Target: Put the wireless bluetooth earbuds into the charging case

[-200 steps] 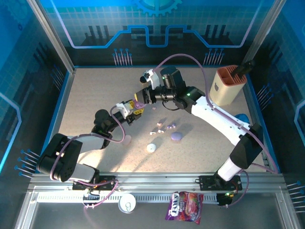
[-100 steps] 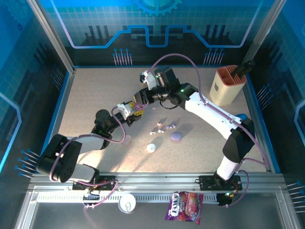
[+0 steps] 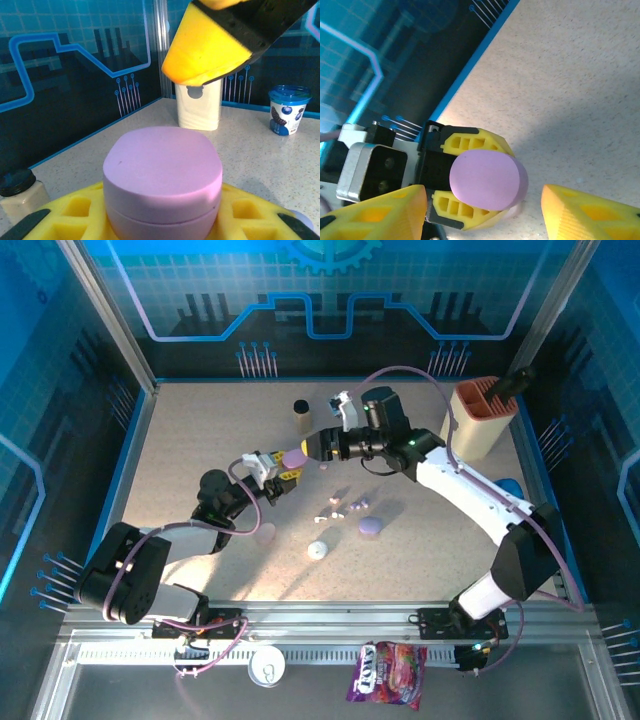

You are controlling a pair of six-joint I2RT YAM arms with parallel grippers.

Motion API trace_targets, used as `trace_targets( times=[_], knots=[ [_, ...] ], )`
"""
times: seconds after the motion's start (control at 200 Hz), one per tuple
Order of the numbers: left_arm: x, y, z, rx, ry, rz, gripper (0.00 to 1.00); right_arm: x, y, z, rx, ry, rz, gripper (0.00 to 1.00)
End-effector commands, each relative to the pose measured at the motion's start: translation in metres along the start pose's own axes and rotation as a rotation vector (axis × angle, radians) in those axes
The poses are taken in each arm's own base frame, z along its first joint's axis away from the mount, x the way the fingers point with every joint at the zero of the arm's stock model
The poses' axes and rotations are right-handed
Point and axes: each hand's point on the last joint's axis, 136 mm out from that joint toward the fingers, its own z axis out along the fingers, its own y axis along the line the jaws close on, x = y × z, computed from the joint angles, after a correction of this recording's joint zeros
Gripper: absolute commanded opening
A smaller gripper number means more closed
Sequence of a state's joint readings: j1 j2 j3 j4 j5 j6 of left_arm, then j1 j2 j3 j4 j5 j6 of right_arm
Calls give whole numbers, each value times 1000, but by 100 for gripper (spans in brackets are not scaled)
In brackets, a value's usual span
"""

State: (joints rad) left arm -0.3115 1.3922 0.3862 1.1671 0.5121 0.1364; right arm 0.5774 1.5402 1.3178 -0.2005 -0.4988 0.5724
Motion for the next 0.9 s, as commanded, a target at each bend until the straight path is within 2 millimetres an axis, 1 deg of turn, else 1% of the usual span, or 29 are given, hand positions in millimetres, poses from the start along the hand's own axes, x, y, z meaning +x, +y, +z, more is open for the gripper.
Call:
trace_targets(
  times=[0.0,0.06,0.2,0.325,0.355,0.38,0.49,0.68,0.77,0.895],
  knots=[
    [-36,-12,3,68,-113,21,35,-5,20,-4,-224,-12,131,64],
    [-39,-14,3,79,-128,18,35,-2,19,-1,-267,1,167,64],
    [-42,-18,5,97,-146,20,35,8,19,7,-299,33,204,63],
    [-42,-22,6,111,-149,21,35,11,21,12,-335,46,236,59],
    [-42,-22,7,111,-151,22,35,14,20,15,-337,57,255,57],
    [-42,-22,7,109,-152,21,35,11,23,15,-357,48,245,57],
    [-43,-21,8,106,-156,19,35,13,23,20,-387,58,272,54],
    [-42,-15,9,74,-157,17,35,20,18,25,-365,83,282,54],
    [-39,-13,10,65,-150,14,36,22,15,26,-357,84,293,48],
    [-36,-9,12,47,-143,9,35,24,11,28,-345,81,309,36]
  ],
)
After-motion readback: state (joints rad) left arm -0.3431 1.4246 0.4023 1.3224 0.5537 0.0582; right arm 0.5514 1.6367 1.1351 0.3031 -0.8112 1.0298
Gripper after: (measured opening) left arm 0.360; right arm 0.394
